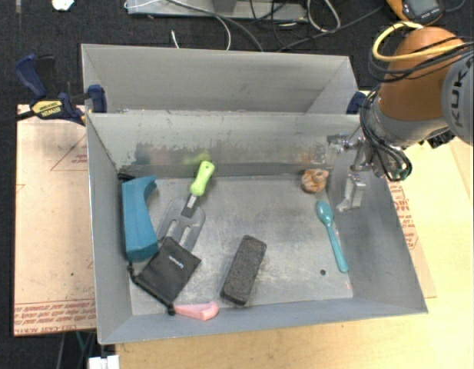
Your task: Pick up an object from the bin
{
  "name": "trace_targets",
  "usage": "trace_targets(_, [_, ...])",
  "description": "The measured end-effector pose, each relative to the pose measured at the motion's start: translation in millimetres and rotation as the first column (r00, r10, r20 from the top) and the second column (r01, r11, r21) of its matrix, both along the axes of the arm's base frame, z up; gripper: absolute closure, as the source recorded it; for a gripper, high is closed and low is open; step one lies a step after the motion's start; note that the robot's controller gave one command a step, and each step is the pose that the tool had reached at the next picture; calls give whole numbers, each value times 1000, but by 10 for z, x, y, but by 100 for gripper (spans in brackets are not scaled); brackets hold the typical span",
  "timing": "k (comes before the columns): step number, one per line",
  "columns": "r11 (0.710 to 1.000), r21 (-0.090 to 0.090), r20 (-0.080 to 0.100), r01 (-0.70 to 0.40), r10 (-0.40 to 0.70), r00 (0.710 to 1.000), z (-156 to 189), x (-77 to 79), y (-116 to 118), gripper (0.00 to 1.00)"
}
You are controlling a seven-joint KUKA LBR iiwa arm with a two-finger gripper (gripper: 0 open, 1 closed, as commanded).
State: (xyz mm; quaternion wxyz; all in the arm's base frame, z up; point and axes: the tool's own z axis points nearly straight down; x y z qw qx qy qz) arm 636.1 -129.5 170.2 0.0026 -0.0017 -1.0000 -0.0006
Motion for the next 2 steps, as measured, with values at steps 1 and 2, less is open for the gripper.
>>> trace_targets(1, [1000,-1,8,-3,3,1000,52,16,5,0])
trace_targets(2, [995,-2,10,-101,101,995,-505,-284,388,0])
